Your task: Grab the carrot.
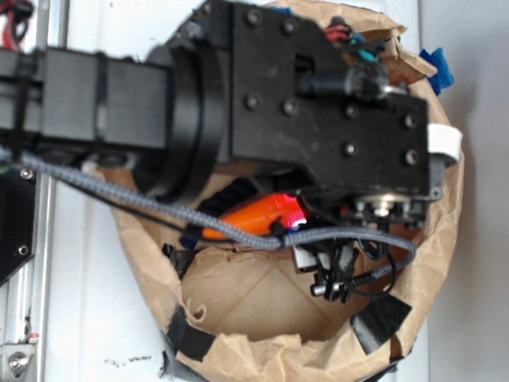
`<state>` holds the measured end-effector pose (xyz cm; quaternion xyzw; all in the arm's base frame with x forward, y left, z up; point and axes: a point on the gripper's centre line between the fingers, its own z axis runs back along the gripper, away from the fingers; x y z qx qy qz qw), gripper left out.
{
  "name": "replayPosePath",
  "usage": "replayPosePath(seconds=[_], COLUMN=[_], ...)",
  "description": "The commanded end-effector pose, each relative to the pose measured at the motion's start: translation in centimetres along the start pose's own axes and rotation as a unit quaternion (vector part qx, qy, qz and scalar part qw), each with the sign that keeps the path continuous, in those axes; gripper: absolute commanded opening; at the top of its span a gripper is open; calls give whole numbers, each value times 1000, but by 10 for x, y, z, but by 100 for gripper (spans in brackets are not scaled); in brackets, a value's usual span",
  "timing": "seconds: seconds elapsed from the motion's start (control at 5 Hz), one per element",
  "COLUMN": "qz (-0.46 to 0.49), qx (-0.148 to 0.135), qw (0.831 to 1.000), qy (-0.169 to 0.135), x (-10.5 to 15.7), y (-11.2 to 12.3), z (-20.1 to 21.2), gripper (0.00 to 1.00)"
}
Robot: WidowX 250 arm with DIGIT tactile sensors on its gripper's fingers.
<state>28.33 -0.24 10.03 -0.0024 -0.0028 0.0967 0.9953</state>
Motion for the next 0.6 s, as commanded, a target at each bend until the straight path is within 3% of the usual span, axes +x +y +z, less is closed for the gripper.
replayPosePath(seconds=[0.0,0.4], qz=[-3,-9], qx=[-23,-26], qw=[996,995], qy=[-80,-91], x=[-3,-16], y=[-3,-7], z=[59,60], gripper=[0,0])
